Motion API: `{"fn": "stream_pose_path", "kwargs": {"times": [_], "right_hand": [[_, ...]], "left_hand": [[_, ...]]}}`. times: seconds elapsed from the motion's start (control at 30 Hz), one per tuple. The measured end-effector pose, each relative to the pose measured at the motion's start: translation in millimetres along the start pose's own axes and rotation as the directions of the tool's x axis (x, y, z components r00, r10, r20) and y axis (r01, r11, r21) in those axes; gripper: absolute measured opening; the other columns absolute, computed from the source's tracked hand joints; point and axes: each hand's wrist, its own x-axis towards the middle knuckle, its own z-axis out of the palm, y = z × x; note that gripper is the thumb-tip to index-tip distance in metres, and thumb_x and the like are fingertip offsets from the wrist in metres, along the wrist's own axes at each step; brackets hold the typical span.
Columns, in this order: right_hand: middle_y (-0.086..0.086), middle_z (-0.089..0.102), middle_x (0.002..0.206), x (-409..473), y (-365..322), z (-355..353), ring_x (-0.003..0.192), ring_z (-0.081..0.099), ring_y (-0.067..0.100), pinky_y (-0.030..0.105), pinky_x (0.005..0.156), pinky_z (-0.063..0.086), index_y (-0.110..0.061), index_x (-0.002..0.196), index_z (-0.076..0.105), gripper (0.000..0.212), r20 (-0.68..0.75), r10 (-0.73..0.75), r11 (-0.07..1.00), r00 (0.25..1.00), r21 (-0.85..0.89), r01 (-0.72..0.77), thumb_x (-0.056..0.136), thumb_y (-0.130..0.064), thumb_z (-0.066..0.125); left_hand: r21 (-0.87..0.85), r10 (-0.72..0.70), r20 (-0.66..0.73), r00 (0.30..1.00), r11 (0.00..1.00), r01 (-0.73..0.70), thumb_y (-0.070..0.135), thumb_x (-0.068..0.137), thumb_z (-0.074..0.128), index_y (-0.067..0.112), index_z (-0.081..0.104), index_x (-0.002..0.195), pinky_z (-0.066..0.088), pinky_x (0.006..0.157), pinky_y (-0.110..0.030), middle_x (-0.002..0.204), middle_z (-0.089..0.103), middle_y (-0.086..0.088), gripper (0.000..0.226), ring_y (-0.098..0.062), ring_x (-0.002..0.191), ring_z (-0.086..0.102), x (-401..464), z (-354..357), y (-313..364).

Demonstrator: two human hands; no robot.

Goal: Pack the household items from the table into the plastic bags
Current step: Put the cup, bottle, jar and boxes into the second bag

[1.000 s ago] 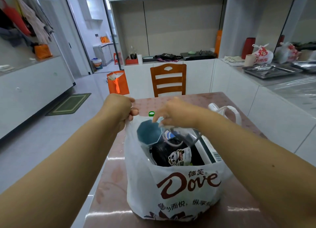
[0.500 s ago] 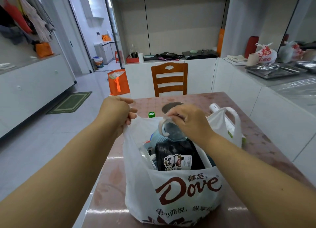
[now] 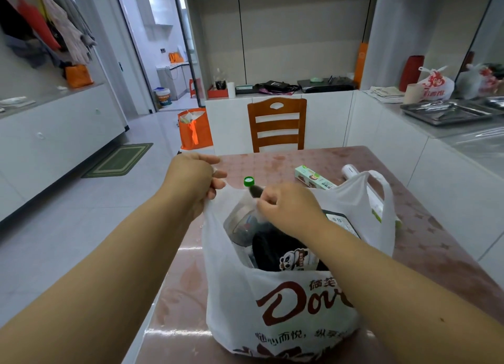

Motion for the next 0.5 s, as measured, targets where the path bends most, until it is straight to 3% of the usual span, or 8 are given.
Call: {"fn": "stream_pose_path", "kwargs": {"times": [0.07, 0.2, 0.23, 0.27, 0.33, 0.4, 0.43, 0.5], "right_hand": [[-0.004, 0.062, 0.075, 2.8, -7.2, -13.9, 0.075, 0.058, 0.017, 0.027, 0.062, 0.042, -0.025, 0.084, 0.059, 0.004, 0.034, -0.030, 0.994, 0.999, -0.101, 0.034, 0.087, -0.027, 0.060], [0.001, 0.064, 0.097, 2.1, -18.6, -8.4, 0.092, 0.060, 0.023, 0.031, 0.073, 0.047, -0.022, 0.107, 0.058, 0.020, 0.406, 0.036, 0.951, 0.913, -0.296, 0.093, 0.088, -0.020, 0.064], [0.000, 0.064, 0.098, 1.0, -16.5, -4.0, 0.092, 0.060, 0.022, 0.030, 0.072, 0.047, -0.023, 0.107, 0.059, 0.018, 0.441, 0.032, 0.945, 0.897, -0.306, 0.117, 0.089, -0.024, 0.063], [-0.002, 0.064, 0.095, -1.0, -15.2, -3.8, 0.089, 0.060, 0.020, 0.028, 0.067, 0.045, -0.024, 0.105, 0.060, 0.015, 0.419, -0.003, 0.943, 0.908, -0.302, 0.142, 0.091, -0.030, 0.060], [-0.006, 0.062, 0.085, 2.6, -11.0, -10.9, 0.081, 0.056, 0.015, 0.024, 0.060, 0.037, -0.025, 0.094, 0.063, 0.021, 0.212, -0.103, 0.949, 0.972, -0.272, 0.160, 0.095, -0.040, 0.049], [-0.009, 0.057, 0.077, 9.2, -8.4, -16.9, 0.078, 0.052, 0.013, 0.027, 0.063, 0.035, -0.024, 0.079, 0.059, 0.033, 0.057, -0.170, 0.964, 0.984, -0.197, 0.178, 0.098, -0.044, 0.040], [-0.005, 0.060, 0.081, 12.0, -8.3, -17.8, 0.081, 0.054, 0.015, 0.029, 0.067, 0.039, -0.022, 0.079, 0.059, 0.034, 0.119, -0.171, 0.966, 0.978, -0.177, 0.191, 0.099, -0.041, 0.039], [0.006, 0.064, 0.118, 13.2, -6.9, -7.9, 0.107, 0.059, 0.023, 0.035, 0.091, 0.047, -0.017, 0.114, 0.062, 0.032, 0.431, -0.065, 0.951, 0.900, -0.245, 0.186, 0.102, -0.033, 0.036]], "left_hand": [[0.010, 0.016, 0.016, 1.000, 1.000, -0.016, -0.001, 0.097, 0.042, 0.009, 0.063, 0.103, 0.039, 0.033, -0.014, 0.105, 0.067, -0.017, 0.024, -0.009, 0.038, 0.048, -0.3, 0.0, -0.6], [0.014, 0.027, 0.040, 0.999, 1.000, -0.028, -0.005, 0.096, 0.038, 0.008, 0.061, 0.100, 0.038, 0.032, -0.015, 0.105, 0.067, -0.019, 0.026, -0.010, 0.038, 0.047, -1.0, 0.6, -1.4], [0.006, 0.029, 0.044, 0.999, 1.000, -0.029, -0.006, 0.095, 0.037, 0.007, 0.061, 0.099, 0.037, 0.031, -0.015, 0.104, 0.067, -0.020, 0.027, -0.009, 0.036, 0.046, -1.1, 0.4, -1.8], [-0.002, 0.031, 0.051, 0.998, 1.000, -0.031, -0.007, 0.094, 0.036, 0.007, 0.060, 0.098, 0.035, 0.030, -0.015, 0.103, 0.067, -0.020, 0.028, -0.008, 0.033, 0.046, -1.0, 0.3, -2.3], [-0.006, 0.036, 0.059, 0.998, 0.999, -0.036, -0.008, 0.094, 0.035, 0.006, 0.059, 0.096, 0.035, 0.029, -0.016, 0.101, 0.067, -0.021, 0.028, -0.007, 0.031, 0.045, 0.3, -1.1, -2.4], [-0.007, 0.041, 0.064, 0.997, 0.999, -0.041, -0.008, 0.094, 0.036, 0.006, 0.059, 0.094, 0.035, 0.029, -0.016, 0.099, 0.068, -0.020, 0.027, -0.008, 0.031, 0.045, 0.6, -1.4, -1.7], [-0.007, 0.038, 0.065, 0.997, 0.999, -0.038, -0.008, 0.094, 0.037, 0.006, 0.059, 0.094, 0.035, 0.030, -0.016, 0.099, 0.068, -0.020, 0.027, -0.008, 0.031, 0.045, 0.7, -1.3, -1.4], [-0.012, 0.027, 0.066, 0.997, 1.000, -0.026, -0.007, 0.095, 0.037, 0.007, 0.059, 0.094, 0.036, 0.030, -0.015, 0.097, 0.068, -0.019, 0.027, -0.007, 0.031, 0.045, 1.1, -1.3, -1.0]]}}
